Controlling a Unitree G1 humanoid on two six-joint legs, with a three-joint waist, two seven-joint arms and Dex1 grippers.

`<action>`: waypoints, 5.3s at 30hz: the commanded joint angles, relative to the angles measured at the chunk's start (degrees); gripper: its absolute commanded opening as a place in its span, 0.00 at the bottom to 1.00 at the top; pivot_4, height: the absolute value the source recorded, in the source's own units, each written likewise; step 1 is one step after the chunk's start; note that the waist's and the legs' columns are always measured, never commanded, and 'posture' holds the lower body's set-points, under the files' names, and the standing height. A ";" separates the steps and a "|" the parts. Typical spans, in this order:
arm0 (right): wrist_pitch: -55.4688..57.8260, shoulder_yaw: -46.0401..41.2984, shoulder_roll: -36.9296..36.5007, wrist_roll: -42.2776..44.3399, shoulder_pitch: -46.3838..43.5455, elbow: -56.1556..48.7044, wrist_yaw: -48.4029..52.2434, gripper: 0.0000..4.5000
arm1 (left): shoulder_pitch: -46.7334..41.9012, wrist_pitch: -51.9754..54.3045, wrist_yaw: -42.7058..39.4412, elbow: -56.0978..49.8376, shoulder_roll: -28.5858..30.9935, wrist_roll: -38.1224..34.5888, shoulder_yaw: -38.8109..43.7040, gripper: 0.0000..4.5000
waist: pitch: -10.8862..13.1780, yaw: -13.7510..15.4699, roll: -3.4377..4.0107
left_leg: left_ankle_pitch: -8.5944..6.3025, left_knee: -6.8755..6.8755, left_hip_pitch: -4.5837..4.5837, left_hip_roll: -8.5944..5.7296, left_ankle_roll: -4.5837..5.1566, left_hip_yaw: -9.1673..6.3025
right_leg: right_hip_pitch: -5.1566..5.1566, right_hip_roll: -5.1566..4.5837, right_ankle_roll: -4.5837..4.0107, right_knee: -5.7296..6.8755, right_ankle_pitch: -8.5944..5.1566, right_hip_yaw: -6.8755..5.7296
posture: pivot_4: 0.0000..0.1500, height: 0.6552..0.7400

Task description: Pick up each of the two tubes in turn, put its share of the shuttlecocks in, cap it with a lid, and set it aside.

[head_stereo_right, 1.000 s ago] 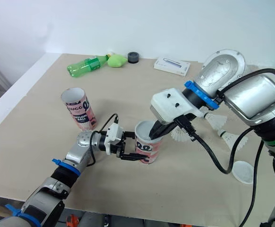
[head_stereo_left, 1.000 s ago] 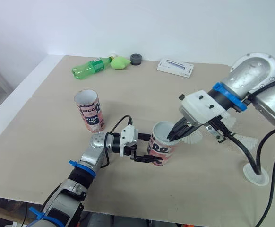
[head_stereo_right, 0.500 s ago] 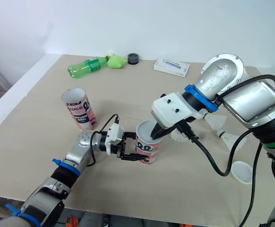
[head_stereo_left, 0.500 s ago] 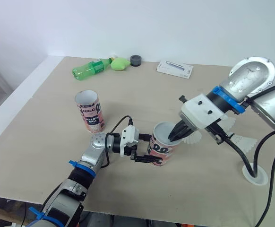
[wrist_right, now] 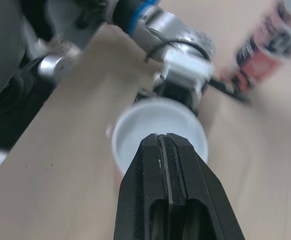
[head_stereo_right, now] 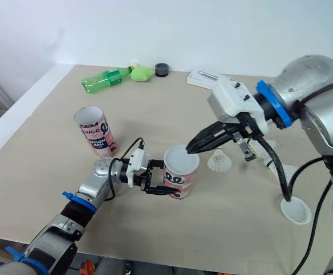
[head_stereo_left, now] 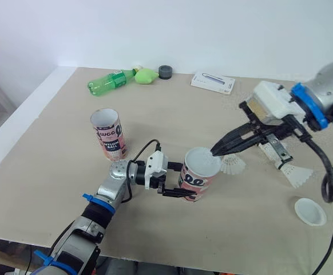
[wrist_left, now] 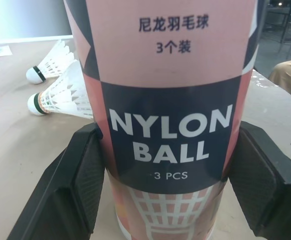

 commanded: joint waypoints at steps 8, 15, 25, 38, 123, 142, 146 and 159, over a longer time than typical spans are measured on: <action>8.54 -30.80 -1.72 3.16 36.18 -17.03 -13.18 0.00 | -0.85 2.26 -0.77 0.55 3.71 0.41 1.76 0.87 | 0.02 -0.59 0.10 | 0.00 -0.06 0.04 0.05 0.01 -0.07 | 0.00 0.19 0.01 0.07 -0.03 0.11 | 1.00 0.87; 11.11 -35.00 0.27 3.42 43.74 -20.70 -17.73 0.00 | 0.36 3.32 -2.63 -0.42 4.07 -1.32 2.90 0.98 | 0.13 -0.85 0.12 | 0.12 0.09 0.01 0.02 0.06 -0.01 | 0.03 0.13 0.47 0.07 -0.06 0.16 | 1.00 0.87; 11.65 -35.30 4.07 3.44 54.85 -23.28 -20.04 0.30 | 8.24 9.10 -5.03 -15.92 13.63 -4.85 5.26 1.00 | 0.23 -0.89 -0.01 | 0.09 -0.07 -0.02 0.00 0.06 -0.01 | 0.00 0.13 0.28 0.04 -0.09 0.18 | 1.00 0.87; 7.57 -21.83 14.63 -4.89 56.35 -21.91 -30.60 0.99 | 24.39 17.42 2.71 -41.60 27.88 -15.67 20.89 1.00 | 0.43 -0.73 -0.29 | 0.13 0.04 0.07 0.10 0.02 0.11 | 0.03 0.03 0.20 0.02 -0.22 0.13 | 1.00 0.87; 2.51 -59.13 34.52 -11.98 39.81 16.88 -81.91 0.61 | -7.46 16.03 19.09 -11.79 1.79 4.06 2.41 1.00 | 0.44 -0.86 0.23 | 0.14 -0.04 0.00 -0.16 0.03 0.19 | 0.01 0.00 0.34 0.01 0.10 0.42 | 1.00 0.87; 5.10 -55.63 28.27 -12.18 35.60 25.00 -79.75 0.61 | -7.74 17.74 18.80 -12.55 2.00 3.98 2.49 1.00 | 0.45 -1.29 0.21 | 0.16 -0.01 0.00 -0.17 0.07 0.19 | 0.05 -0.01 0.37 0.00 0.15 0.43 | 1.00 0.87; 6.03 -54.91 29.86 -11.90 36.60 24.32 -79.60 0.61 | -7.97 17.66 18.97 -12.22 1.85 3.92 2.66 1.00 | 0.45 -1.31 0.21 | 0.16 -0.01 0.01 -0.16 0.07 0.19 | 0.05 0.00 0.37 0.00 0.15 0.43 | 1.00 0.87; 10.61 -52.54 26.98 -12.55 32.70 27.66 -78.83 0.61 | -8.34 18.00 18.83 -11.72 1.57 3.74 2.81 1.00 | 0.48 -1.52 0.14 | 0.20 0.06 0.04 -0.14 0.12 0.21 | 0.07 0.03 0.46 0.00 0.22 0.46 | 1.00 0.87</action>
